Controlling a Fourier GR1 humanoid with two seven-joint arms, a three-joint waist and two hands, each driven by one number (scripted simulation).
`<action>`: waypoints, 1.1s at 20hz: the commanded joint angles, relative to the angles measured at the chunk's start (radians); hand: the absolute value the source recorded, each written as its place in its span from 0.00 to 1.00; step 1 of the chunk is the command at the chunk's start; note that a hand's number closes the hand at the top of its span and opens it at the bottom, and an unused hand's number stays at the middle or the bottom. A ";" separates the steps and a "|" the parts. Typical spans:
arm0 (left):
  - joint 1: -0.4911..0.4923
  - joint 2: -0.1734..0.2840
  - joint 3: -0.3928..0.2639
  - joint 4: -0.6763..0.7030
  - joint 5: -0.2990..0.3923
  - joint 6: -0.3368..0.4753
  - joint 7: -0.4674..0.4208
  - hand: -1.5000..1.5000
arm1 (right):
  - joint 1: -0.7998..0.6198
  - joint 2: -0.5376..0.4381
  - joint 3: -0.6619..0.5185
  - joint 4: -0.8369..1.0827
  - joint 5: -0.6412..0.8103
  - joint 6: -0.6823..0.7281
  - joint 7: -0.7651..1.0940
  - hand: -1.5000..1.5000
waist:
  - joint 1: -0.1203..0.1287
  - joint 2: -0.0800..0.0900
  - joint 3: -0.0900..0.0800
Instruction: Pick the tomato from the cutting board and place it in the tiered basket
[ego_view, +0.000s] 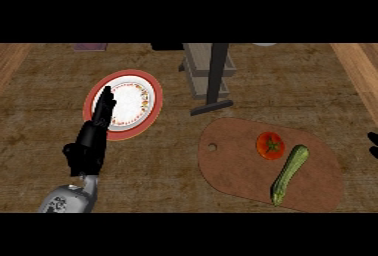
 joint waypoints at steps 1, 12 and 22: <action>-0.035 -0.038 0.003 0.053 -0.013 -0.014 -0.016 0.50 | -0.079 0.016 0.103 -0.072 0.071 0.036 0.189 0.00 | 0.016 0.005 0.001; 0.026 -0.025 0.043 0.018 -0.004 -0.067 -0.049 0.50 | -0.087 0.061 0.339 -0.138 0.228 0.070 0.424 0.00 | 0.015 0.002 0.000; -0.016 -0.029 0.057 -0.009 -0.035 -0.070 0.034 0.50 | -0.087 0.030 0.426 -0.054 0.395 0.020 0.417 0.00 | 0.012 0.001 0.002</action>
